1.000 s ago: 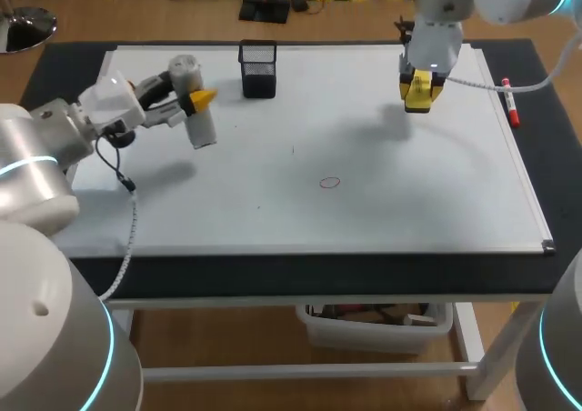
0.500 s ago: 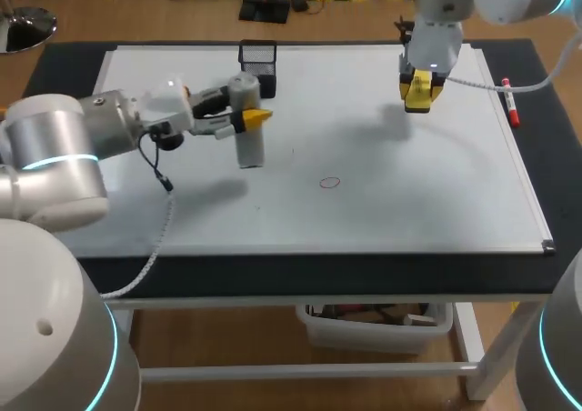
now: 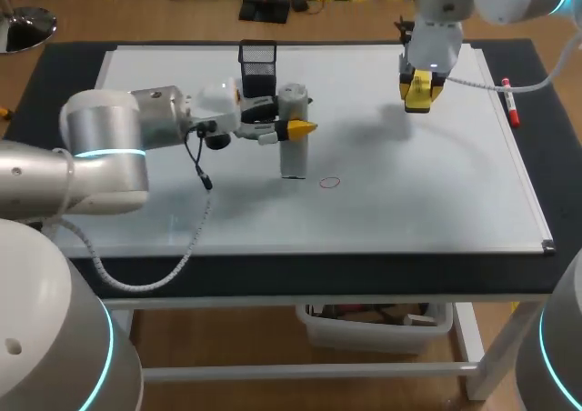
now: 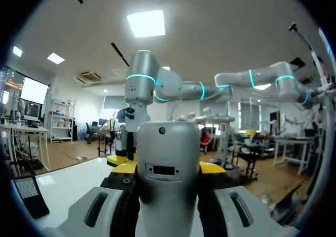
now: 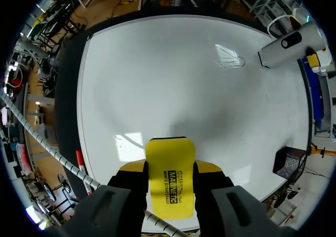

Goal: Pick up the inspection probe, press it on each red-marked spot on the whiteboard one by one, put down the probe, pick up the eraser, and wipe off all the red marks.

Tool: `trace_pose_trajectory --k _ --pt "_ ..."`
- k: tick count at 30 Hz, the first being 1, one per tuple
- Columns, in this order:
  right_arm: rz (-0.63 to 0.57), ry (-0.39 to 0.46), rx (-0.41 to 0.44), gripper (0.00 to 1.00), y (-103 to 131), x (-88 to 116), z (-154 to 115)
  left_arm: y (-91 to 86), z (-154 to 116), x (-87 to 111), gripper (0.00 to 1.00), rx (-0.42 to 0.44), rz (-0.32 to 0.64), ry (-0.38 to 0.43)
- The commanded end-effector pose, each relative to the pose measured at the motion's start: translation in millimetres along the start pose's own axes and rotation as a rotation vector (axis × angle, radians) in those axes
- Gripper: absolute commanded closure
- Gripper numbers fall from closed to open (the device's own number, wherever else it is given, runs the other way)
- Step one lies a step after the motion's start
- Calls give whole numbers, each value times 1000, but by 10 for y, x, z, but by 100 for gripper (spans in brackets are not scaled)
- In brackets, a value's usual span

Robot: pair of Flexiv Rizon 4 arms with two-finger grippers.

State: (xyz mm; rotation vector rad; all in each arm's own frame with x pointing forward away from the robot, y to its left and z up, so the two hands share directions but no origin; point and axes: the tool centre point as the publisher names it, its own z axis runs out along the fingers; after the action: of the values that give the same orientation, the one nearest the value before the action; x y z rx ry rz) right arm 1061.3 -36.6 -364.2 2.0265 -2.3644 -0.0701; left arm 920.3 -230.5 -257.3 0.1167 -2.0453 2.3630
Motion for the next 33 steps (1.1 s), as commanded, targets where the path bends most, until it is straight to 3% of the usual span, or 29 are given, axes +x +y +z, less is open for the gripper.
trace_pose_trajectory --k 1,10,22,33 --pt "-3 3 0 100 -7 8 -12 94 143 -81 100 17 -8 141" --pt "-3 3 0 100 -7 8 -12 161 352 -3 100 23 -42 217" --pt "-3 3 0 100 -7 8 -12 307 477 2 100 3 -53 242" --pt "-3 3 0 100 -7 8 -12 335 498 -23 100 5 -46 248"
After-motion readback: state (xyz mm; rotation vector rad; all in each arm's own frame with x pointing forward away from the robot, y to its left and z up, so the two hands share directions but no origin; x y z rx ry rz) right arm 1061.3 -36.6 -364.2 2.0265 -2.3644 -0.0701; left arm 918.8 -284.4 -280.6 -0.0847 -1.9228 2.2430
